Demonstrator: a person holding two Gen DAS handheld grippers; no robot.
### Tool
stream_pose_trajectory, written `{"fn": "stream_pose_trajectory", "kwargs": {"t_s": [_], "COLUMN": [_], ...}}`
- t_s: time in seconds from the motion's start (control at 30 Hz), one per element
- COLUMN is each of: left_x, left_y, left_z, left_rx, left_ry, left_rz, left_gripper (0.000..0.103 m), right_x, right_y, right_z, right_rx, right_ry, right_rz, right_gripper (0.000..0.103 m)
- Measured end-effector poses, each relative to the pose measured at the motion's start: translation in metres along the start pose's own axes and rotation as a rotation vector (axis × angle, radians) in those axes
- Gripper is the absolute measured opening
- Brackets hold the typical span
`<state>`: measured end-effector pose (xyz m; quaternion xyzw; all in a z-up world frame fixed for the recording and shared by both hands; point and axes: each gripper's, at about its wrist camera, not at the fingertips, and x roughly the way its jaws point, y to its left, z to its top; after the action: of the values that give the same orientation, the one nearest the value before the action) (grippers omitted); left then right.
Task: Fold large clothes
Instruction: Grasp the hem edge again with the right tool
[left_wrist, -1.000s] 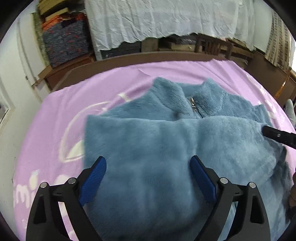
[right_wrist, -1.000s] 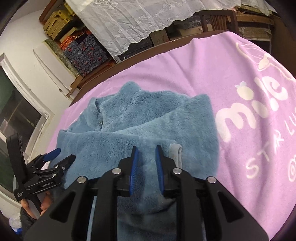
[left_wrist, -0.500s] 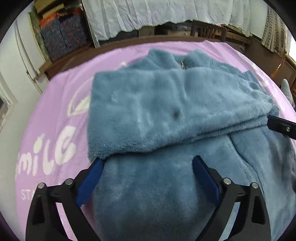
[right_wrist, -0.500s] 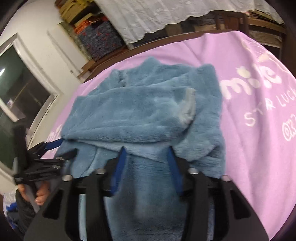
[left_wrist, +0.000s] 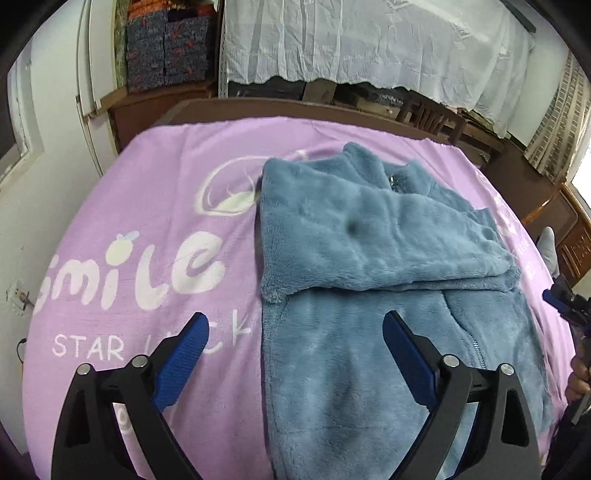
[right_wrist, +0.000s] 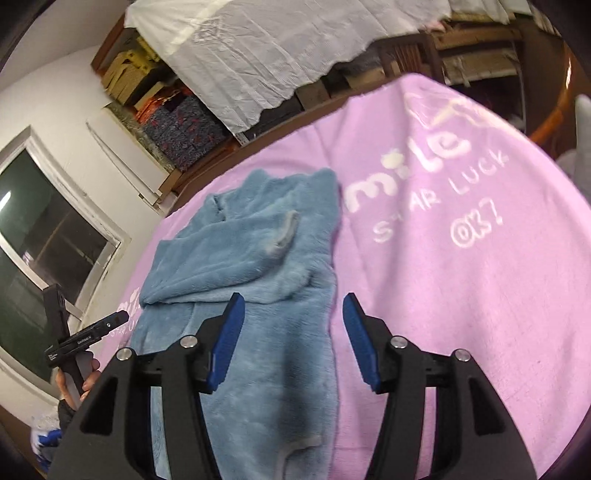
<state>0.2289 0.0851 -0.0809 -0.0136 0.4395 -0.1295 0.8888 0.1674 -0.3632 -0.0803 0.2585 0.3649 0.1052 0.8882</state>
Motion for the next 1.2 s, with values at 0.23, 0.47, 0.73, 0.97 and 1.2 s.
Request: {"fn": "stream_pose_trajectory", "kwargs": {"t_s": [0.23, 0.47, 0.73, 0.97, 1.2], "left_x": [0.020, 0.013, -0.030, -0.054, -0.052], "left_y": [0.008, -0.004, -0.029, -0.038, -0.042], "left_z": [-0.005, -0.032, -0.098, -0.133, -0.135], "left_rx": [0.007, 0.057, 0.171, 0.165, 0.174], "left_ry": [0.071, 0.120, 0.124, 0.104, 0.081], "left_rz": [-0.032, -0.102, -0.125, -0.190, -0.187], "left_gripper": [0.086, 0.075, 0.075, 0.075, 0.071], "right_x": [0.026, 0.031, -0.009, -0.052, -0.051], "right_y": [-0.010, -0.005, 0.005, 0.017, 0.013], "right_z": [-0.005, -0.024, -0.075, -0.123, -0.136], "right_rx": [0.032, 0.033, 0.014, -0.046, -0.038], "right_ry": [0.082, 0.157, 0.215, 0.216, 0.202], "right_rz": [0.047, 0.095, 0.154, 0.181, 0.200], "right_gripper": [0.053, 0.052, 0.051, 0.050, 0.029]}}
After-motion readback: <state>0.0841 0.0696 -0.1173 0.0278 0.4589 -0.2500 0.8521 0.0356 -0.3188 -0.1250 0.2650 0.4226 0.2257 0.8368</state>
